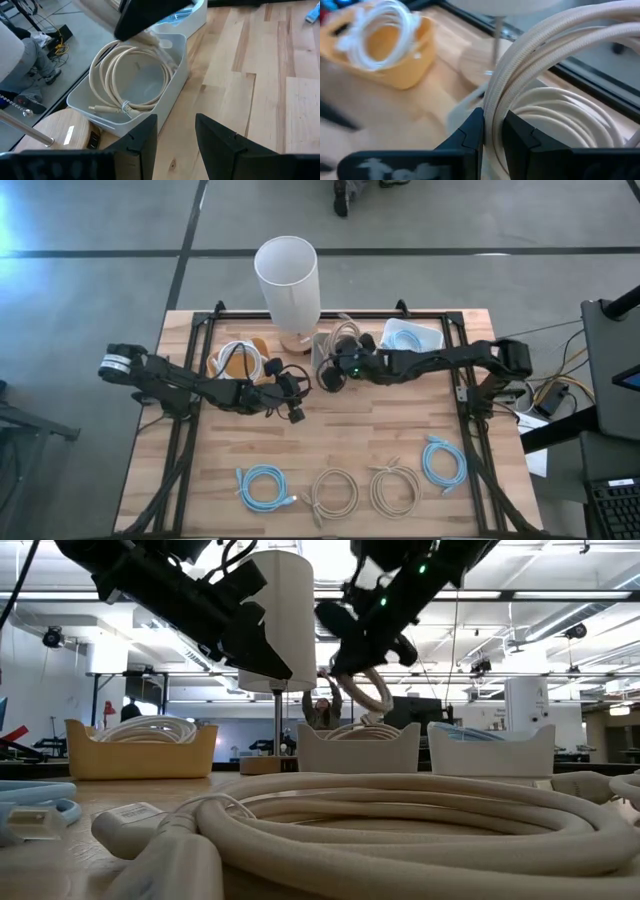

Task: Sort HDMI cables
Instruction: Put the brown HDMI cable into the gray bin

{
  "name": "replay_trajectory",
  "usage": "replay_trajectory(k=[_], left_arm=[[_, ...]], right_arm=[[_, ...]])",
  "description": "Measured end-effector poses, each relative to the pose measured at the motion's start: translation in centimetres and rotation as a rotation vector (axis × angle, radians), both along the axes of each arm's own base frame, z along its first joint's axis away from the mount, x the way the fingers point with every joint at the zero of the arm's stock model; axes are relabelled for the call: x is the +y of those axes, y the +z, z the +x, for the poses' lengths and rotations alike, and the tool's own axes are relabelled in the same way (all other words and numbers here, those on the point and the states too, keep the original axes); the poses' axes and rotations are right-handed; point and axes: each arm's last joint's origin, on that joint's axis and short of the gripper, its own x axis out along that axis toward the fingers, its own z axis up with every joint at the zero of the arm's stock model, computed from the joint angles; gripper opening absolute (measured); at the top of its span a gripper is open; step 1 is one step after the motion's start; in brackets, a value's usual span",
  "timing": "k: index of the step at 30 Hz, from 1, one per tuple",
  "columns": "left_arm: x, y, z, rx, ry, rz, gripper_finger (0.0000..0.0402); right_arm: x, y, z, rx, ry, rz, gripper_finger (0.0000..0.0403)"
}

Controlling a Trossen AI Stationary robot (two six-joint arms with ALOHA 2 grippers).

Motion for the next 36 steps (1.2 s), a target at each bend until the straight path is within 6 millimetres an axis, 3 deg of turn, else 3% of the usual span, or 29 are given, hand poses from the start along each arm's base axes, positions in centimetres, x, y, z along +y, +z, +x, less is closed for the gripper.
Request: replay_trajectory(k=[4, 15, 24, 36], left_arm=[[0.0, 0.0, 0.0, 0.002, 0.000, 0.000, 0.0140], [0.0, 0.0, 0.0, 0.004, 0.000, 0.001, 0.0140], [0.0, -0.1, 0.0, 0.008, 0.000, 0.001, 0.0140], [0.0, -0.1, -0.1, 0.011, 0.000, 0.002, 0.0140]], right_arm=[[-0.8, -1.6, 0.4, 0.032, -0.111, -0.039, 0.0047], [-1.0, -4.7, 1.5, -0.006, -0.209, 0.053, 0.0047], [-1.0, -5.0, 1.5, -0.001, -0.214, 0.060, 0.0053], [-0.8, -4.8, 1.5, -0.001, -0.172, 0.094, 0.0113]])
